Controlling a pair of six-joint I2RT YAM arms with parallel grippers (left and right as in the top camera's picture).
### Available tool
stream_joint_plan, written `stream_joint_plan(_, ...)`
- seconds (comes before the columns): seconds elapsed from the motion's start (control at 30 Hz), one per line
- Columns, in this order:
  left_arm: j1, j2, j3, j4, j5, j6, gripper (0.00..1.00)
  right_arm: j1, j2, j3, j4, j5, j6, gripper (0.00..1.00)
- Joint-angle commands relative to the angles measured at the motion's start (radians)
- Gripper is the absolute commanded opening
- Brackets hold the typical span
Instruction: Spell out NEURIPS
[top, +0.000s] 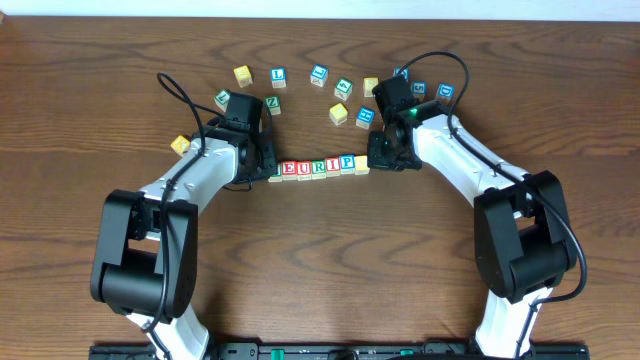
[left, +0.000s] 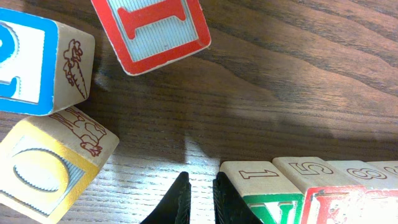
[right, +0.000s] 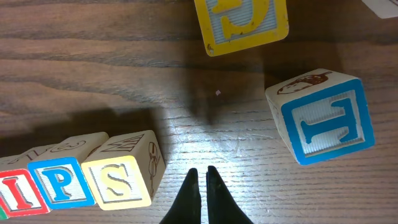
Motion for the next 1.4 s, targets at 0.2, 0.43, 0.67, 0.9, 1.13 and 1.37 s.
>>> stream_joint_plan(0.2,-0.002,0.011,-0.01,0.005,0.003,0.008,0.14,-0.004,0.011,-0.008,0.0,-0.006,-0.008,0.01)
stream_joint_plan(0.43,-0.002,0.011,-0.01,0.006,0.003,0.008,0.14,-0.004,0.011,-0.008,0.004,-0.006,-0.008,0.01)
stream_joint_plan(0.67,-0.002,0.011,-0.01,0.014,0.016,0.008,0.14,-0.004,0.011,-0.008,0.014,-0.006,-0.016,0.01)
stream_joint_plan(0.9,-0.014,0.011,-0.01,0.027,0.018,0.008,0.14,-0.004,0.011,-0.008,0.015,-0.006,-0.016,0.01)
stream_joint_plan(1.13,-0.032,0.011,-0.01,0.043,0.017,0.008,0.14,-0.004,0.011,-0.008,0.015,-0.01,-0.016,0.01)
stream_joint_plan(1.37,-0.031,0.011,-0.01,0.054,0.017,0.009,0.14,-0.004,0.011,-0.008,0.015,-0.011,-0.016,0.01)
